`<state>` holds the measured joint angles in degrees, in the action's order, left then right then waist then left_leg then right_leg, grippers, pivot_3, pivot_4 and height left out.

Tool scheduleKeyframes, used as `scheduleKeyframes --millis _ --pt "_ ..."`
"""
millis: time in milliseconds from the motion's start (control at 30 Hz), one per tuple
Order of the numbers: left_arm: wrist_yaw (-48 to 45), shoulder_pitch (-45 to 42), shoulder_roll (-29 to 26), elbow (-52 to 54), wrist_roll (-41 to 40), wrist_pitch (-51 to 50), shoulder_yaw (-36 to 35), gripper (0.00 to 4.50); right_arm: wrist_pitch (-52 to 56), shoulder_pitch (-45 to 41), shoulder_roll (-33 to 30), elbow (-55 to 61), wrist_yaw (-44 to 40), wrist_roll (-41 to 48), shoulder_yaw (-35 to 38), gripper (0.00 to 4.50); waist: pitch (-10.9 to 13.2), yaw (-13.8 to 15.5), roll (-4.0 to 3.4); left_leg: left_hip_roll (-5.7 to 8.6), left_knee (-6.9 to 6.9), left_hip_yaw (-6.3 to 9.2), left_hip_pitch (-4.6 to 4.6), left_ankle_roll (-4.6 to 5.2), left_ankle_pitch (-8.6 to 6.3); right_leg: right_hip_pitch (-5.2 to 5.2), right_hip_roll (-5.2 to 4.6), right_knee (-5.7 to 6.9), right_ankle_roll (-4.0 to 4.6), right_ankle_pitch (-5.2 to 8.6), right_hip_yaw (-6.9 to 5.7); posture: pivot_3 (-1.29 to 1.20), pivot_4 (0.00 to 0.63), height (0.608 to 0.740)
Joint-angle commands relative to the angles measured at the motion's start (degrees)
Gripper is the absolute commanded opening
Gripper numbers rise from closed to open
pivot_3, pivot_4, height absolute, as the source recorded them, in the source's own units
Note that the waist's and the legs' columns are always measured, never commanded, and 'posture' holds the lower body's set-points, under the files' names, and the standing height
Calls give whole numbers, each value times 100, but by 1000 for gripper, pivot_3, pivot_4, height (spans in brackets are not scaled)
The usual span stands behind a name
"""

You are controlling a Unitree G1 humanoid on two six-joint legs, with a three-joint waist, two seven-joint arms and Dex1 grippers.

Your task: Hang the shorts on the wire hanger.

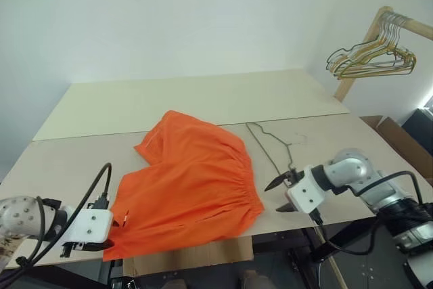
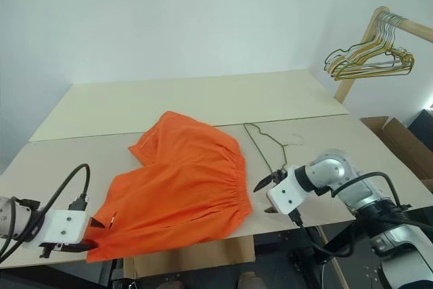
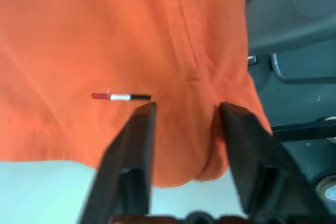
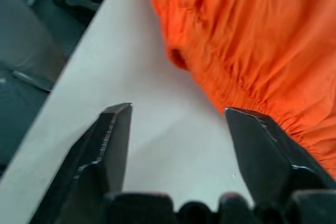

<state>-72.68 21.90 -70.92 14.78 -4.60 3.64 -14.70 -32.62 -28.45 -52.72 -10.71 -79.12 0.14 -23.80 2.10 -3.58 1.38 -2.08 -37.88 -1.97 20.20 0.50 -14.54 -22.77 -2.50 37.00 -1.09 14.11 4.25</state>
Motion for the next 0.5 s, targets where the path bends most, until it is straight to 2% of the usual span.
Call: scheduleKeyframes --millis 33,100,167,267,333,500 --pt "-252 4 -124 -219 -109 147 -611 3494 757 -7 -111 229 101 561 586 4500 2 -10 2 -1 0 -2 -1 0 0 0 -1 0 2 2 0 12 0 740" --pt "-390 -52 -122 -371 -198 177 -928 4104 2292 -111 -129 431 431 696 879 4500 4 -22 4 -5 0 -10 -1 0 0 -4 0 3 4 1 1 12 0 740" --pt "-517 -184 -90 -428 -434 -9 -1191 4479 3885 -302 46 570 1045 714 1173 4500 4 -16 5 -9 0 -12 -1 0 0 -8 -1 6 17 -5 1 10 0 740" --pt "-743 -453 1 -516 -960 -210 -1409 4479 5325 -510 301 682 1640 660 1381 4500 4 3 5 -8 0 -14 10 -1 0 -28 -1 10 21 -9 0 -2 0 740" --pt "-677 -863 126 -606 -1289 -267 -1411 4479 6336 -639 571 715 1996 694 1442 4500 4 12 6 -8 4 -15 12 -3 -1 -33 1 10 -5 -4 -4 -6 0 740" --pt "-344 -2146 802 -380 -2337 -768 -943 4479 7999 -934 1611 463 3291 537 1612 4500 4 31 5 -8 7 -4 37 -4 -1 -50 10 14 -22 -15 -11 -8 0 740"
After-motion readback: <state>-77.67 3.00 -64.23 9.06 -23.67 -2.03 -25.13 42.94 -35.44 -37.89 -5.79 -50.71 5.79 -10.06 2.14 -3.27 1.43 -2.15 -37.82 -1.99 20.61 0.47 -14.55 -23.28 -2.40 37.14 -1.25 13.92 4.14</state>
